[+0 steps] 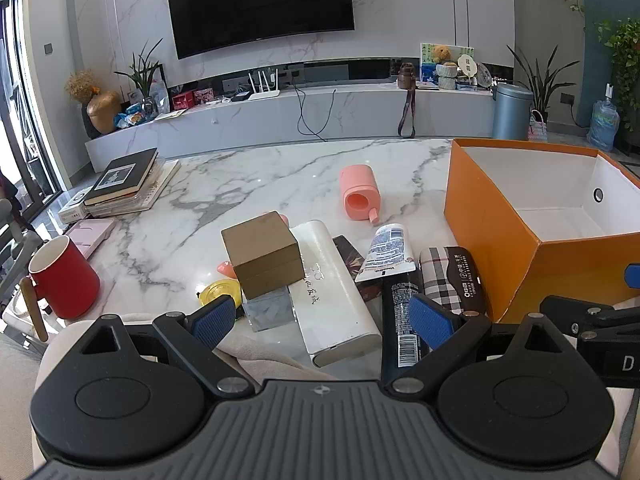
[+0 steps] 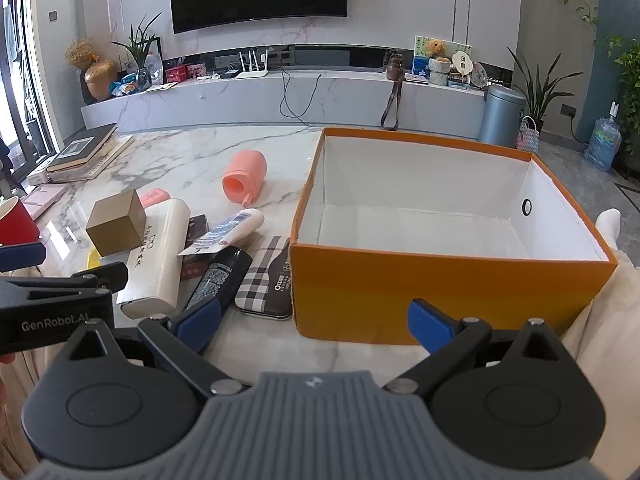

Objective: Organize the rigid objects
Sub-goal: 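Reach both tools toward the brown cube and white cylindrical case, then grasp the brown cube with the left tool while the right tool grasps the white case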

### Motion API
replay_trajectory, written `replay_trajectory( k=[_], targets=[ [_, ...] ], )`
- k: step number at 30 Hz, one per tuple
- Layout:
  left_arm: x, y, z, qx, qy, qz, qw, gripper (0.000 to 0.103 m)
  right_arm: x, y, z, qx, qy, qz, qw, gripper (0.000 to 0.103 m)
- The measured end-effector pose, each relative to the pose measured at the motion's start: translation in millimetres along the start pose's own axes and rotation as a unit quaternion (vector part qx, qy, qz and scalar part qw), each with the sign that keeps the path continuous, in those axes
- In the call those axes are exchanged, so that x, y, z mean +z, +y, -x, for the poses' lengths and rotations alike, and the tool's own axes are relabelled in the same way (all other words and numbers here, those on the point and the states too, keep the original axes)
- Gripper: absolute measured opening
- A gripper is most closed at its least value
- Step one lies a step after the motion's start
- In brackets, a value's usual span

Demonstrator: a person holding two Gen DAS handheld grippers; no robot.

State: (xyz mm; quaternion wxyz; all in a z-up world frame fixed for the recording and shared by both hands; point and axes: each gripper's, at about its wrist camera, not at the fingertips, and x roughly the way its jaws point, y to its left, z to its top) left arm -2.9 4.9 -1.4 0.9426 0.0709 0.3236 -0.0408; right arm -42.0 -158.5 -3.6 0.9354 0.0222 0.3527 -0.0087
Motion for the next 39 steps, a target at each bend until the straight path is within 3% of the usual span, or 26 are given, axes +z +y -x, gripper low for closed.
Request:
replay_trajectory(
  k=[14,18,24,29,33,37,39],
  targets=[
    [-2,0,-5,-0.009,0.005,0.003,0.9999,0.103,-1,3,-4,0.005,0.003,0.003,1.0,0.099],
    [0,6,-7,-0.024,0.006,0.008,0.9997,0.103,1,4,-2,0.03,-0.012,-0.008,0.999,0.099],
    [5,19,-10,-0.02,-0.005,0.012,0.9997,0.101,11,23,-2,0.047,-0.03,0.03,0.998,0.097],
    [13,38,-21,-0.039,0.014,0.032,0.9987,0.085,24,40,-11,0.073,-0.037,0.061,0.995,0.086],
    [21,56,-31,-0.043,0.033,0.044,0.9976,0.077,37,49,-27,0.11,-0.017,0.067,0.992,0.075],
    [32,75,-45,-0.05,0.064,0.055,0.9952,0.078,48,63,-50,0.134,0.007,0.069,0.989,0.065],
    [38,83,-53,-0.055,0.071,0.069,0.9936,0.086,53,72,-62,0.139,0.018,0.076,0.987,0.057]
  ],
)
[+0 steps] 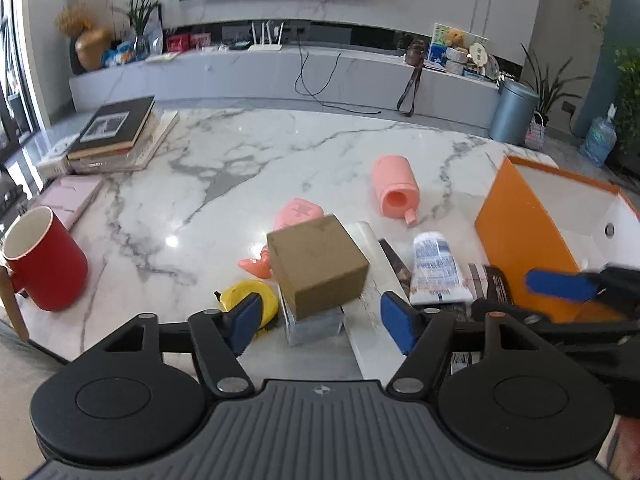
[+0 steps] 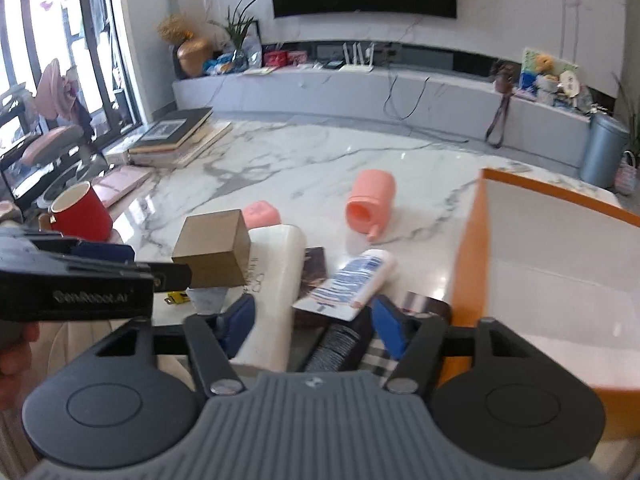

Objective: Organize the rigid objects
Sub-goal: 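Grasp the brown cube with the left tool while the right tool grasps the white case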

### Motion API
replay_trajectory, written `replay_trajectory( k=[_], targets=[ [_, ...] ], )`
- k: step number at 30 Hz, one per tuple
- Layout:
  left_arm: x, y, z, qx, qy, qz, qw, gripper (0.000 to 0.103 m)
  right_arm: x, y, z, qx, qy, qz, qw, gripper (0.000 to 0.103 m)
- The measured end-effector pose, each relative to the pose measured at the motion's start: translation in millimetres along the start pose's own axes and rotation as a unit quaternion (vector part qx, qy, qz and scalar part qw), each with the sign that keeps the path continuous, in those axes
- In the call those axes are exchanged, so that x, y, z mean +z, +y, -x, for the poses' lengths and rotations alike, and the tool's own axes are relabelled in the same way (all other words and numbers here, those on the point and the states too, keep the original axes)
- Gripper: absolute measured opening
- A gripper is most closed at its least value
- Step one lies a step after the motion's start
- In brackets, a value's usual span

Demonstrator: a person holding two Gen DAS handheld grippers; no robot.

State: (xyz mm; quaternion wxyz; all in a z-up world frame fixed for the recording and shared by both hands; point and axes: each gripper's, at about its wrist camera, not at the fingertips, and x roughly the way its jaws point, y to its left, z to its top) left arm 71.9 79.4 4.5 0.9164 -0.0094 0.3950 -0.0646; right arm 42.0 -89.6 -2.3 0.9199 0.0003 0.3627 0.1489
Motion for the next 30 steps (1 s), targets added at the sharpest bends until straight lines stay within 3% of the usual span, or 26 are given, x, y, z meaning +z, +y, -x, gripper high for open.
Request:
replay_trajectory(
  k=[6,13,18,24,30],
  targets=[
    [18,4,-26,-0.003,0.023,0.033,0.9992,0.096,15,7,-43,0.008,0.034,0.008,0.999,0.056],
    [32,6,-62,0.003,0.061,0.053,0.9967,0.096,24,6,-77,0.022,0.066,0.01,0.998,0.056],
    [36,14,-74,-0.017,0.085,0.069,0.9939,0.08,26,10,-95,0.042,0.084,0.008,0.996,0.056],
    [37,29,-69,-0.026,0.082,0.078,0.9932,0.075,27,22,-110,0.059,0.104,0.005,0.993,0.065],
    [38,40,-68,-0.02,0.076,0.089,0.9929,0.074,26,39,-123,0.048,0.103,0.027,0.993,0.073]
  ],
)
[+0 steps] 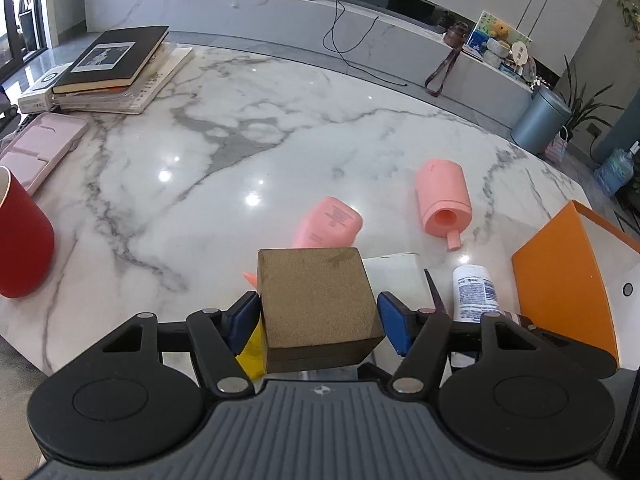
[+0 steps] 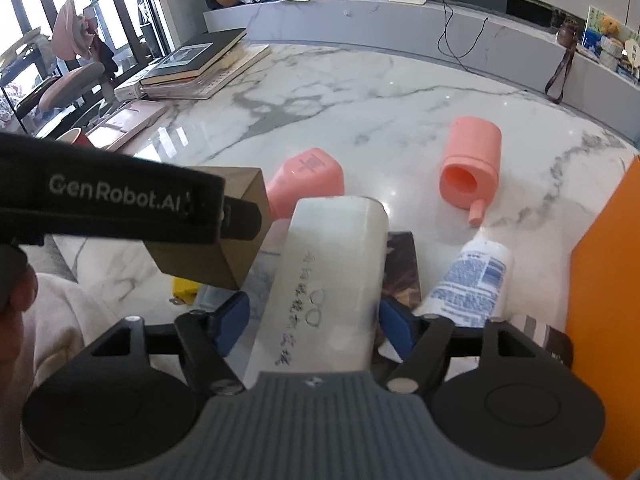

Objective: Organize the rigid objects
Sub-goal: 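Grasp the brown cube with the left tool while the right tool grasps the white case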

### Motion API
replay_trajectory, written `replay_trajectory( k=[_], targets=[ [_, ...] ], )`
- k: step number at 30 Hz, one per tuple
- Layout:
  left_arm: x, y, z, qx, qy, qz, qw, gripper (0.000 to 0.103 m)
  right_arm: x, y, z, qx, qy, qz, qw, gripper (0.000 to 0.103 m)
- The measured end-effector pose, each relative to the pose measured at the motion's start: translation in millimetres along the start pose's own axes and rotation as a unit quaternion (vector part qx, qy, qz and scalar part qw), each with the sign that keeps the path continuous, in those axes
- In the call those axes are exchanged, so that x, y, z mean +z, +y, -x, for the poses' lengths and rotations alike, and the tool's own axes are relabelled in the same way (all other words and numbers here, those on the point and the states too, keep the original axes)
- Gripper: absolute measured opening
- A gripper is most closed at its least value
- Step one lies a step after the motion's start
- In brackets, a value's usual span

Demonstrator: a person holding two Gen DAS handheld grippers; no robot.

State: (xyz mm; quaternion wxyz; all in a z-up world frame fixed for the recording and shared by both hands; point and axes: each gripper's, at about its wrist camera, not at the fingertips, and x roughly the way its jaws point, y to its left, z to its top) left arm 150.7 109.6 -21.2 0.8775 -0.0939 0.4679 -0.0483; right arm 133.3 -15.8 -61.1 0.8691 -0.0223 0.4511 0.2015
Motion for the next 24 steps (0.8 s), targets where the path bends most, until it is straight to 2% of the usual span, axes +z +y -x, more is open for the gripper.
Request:
replay_trajectory(
  k=[15,19,21,24],
  targets=[
    [-3,8,3,-0.013,0.006,0.009,0.9999,0.074,-3,7,-9,-0.003,0.044,-0.003,0.999,0.086],
    [-4,7,3,-0.014,0.009,0.005,0.9998,0.074,-3,6,-12,0.008,0.037,-0.004,0.999,0.087],
    [-3,6,1,-0.009,0.011,0.005,0.9999,0.075,-3,10,-14,0.0,0.037,0.003,0.999,0.085],
    [-3,5,-3,-0.007,0.019,0.003,0.9998,0.077,-4,14,-13,-0.016,0.037,0.023,0.999,0.076]
  ],
)
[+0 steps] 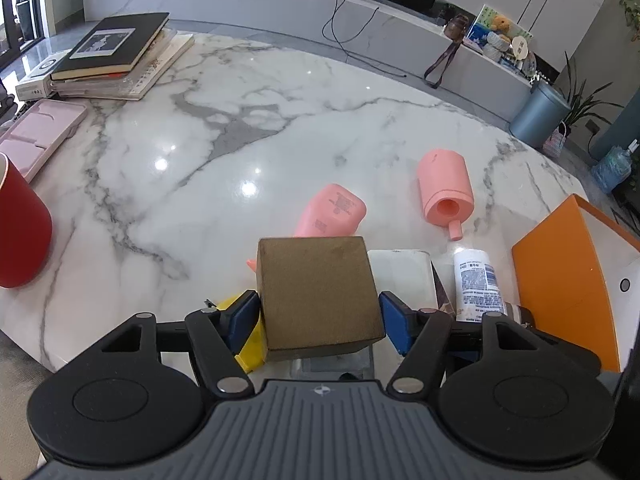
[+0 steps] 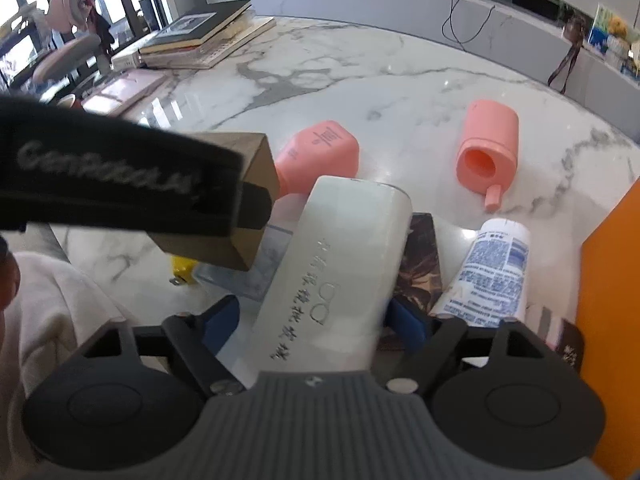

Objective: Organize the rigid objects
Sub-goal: 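Grasp the brown cube with the left tool while the right tool grasps the white case, then carry the brown cube and white case over the orange box with both tools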

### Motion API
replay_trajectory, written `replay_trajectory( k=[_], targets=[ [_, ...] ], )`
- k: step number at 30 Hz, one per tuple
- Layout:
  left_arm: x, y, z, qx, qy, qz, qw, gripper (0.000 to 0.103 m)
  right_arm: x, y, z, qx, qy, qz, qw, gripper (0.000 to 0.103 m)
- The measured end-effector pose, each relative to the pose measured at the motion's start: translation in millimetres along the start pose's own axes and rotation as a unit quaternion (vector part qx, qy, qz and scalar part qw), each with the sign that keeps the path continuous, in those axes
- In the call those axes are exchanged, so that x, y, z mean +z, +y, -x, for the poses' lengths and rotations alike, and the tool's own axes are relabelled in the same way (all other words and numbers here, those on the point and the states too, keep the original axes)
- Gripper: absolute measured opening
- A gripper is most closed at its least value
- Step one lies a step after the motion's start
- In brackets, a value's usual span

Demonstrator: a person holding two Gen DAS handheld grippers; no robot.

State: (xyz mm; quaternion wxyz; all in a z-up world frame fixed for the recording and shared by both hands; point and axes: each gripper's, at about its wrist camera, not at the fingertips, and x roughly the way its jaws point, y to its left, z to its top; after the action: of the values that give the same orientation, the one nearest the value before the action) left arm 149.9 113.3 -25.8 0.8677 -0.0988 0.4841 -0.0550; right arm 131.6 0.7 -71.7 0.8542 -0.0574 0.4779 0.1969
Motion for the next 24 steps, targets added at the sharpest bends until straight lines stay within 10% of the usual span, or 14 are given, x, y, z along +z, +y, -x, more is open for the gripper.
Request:
replay_trajectory(
  k=[24],
  targets=[
    [-8,-24,47,-0.004,-0.043,-0.014,0.999,0.073,-4,-36,88,0.013,-0.089,-0.032,0.995,0.063]
  ],
)
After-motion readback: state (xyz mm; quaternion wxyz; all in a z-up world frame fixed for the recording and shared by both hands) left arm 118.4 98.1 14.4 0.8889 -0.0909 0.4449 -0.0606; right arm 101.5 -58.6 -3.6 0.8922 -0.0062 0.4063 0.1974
